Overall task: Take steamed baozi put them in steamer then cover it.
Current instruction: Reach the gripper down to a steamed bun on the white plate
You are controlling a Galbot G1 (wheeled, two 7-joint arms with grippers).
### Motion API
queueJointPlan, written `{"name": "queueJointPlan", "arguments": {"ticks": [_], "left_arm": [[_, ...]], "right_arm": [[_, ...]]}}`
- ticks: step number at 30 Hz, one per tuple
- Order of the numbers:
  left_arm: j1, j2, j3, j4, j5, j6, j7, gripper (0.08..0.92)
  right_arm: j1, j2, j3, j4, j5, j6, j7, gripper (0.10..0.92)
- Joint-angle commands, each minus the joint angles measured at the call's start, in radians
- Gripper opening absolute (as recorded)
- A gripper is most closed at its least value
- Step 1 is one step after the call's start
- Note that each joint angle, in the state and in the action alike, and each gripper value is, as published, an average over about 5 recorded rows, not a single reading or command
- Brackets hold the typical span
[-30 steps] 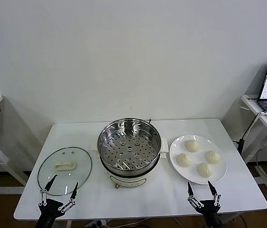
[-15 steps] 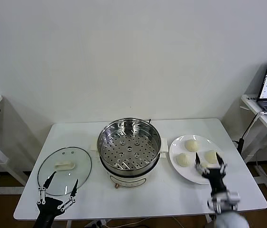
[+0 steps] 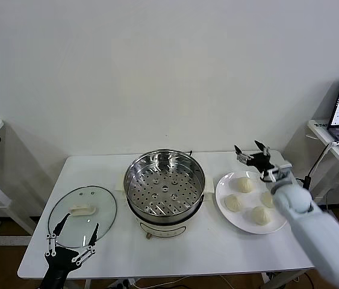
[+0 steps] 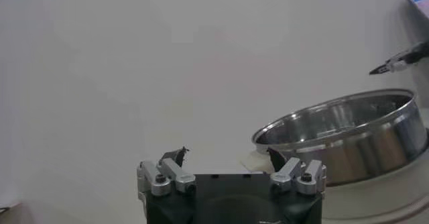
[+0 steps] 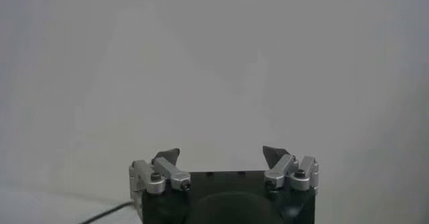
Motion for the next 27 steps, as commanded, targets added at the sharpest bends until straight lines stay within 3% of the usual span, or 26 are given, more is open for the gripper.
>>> {"name": "queueJointPlan", "arguments": {"ticks": [1,5,11,19,27], "left_arm": [[0.000,0.001,0.002,-0.010,0.000,0.003,-0.002,0.823],[-0.001,-0.001,0.006,-0.008,-0.001,0.005,-0.003,0.823],[-0.001,-0.005,0.005,-0.010,-0.001,0.010,-0.006,0.823],[0.007,-0.013,0.001,-0.004,-0.001,0.007,-0.008,0.823],[0.012,-0.019,0.001,-0.004,0.000,0.007,-0.010,0.823]], "right_arm": [[0.329,-0.032,-0.230,-0.290,-0.283,0.041,-0.576,0.823],[0.401,0.037,-0.248,-0.383,-0.543,0.139,-0.707,0.823],[0.438,0.129,-0.272,-0.447,-0.793,0.237,-0.756,0.823],[0.420,0.231,-0.303,-0.518,-0.891,0.253,-0.642,0.823],[0.384,0.266,-0.288,-0.528,-0.953,0.256,-0.632,0.823]]}}
